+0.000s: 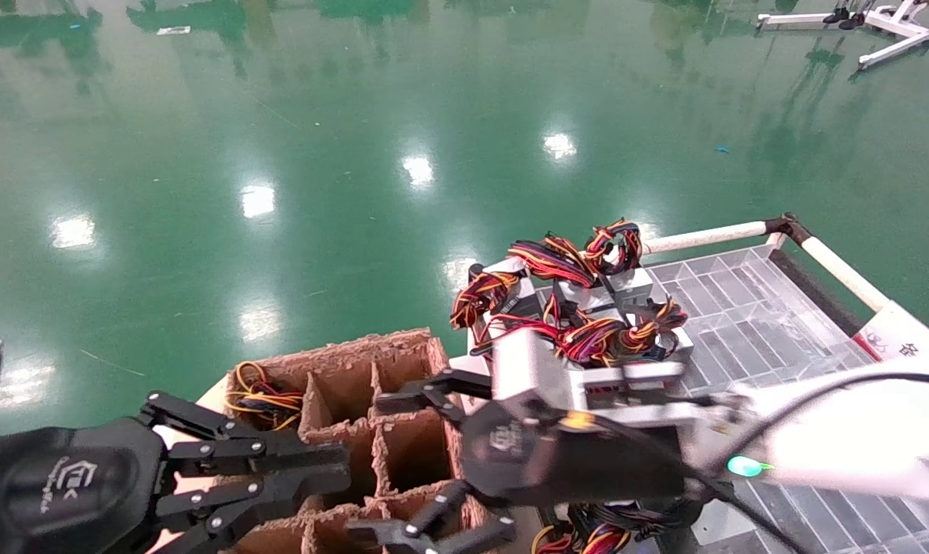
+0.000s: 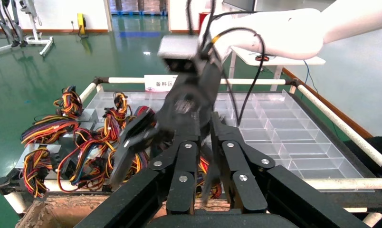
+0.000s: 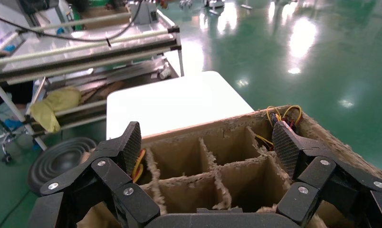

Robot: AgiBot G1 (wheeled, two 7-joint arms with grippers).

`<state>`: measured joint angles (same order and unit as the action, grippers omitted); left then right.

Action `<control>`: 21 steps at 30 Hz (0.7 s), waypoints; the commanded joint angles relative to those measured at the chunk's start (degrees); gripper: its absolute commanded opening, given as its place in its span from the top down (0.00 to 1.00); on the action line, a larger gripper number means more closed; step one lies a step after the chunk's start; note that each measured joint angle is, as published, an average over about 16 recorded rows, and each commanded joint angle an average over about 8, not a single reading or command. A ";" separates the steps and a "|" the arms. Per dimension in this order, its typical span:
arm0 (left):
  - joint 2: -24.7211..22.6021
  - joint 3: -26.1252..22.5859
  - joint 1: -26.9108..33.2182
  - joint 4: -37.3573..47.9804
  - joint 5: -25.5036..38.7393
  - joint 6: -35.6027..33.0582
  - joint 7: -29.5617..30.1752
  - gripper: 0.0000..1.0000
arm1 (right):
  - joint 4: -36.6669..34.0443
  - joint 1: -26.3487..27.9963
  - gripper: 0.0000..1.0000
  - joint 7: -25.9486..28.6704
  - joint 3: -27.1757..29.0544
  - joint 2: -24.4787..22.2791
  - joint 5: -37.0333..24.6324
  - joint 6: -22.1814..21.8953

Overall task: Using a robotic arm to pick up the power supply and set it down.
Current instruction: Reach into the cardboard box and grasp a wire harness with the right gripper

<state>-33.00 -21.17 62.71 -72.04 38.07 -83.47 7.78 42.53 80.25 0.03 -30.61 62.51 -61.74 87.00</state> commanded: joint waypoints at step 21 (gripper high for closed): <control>0.00 -0.01 0.00 0.00 -0.01 0.00 0.00 1.00 | -15.97 6.80 0.00 -20.62 -12.13 16.26 -4.95 -22.49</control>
<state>-33.00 -21.17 62.71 -72.04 38.07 -83.46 7.78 26.16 87.16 -20.19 -42.89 78.70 -66.33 64.83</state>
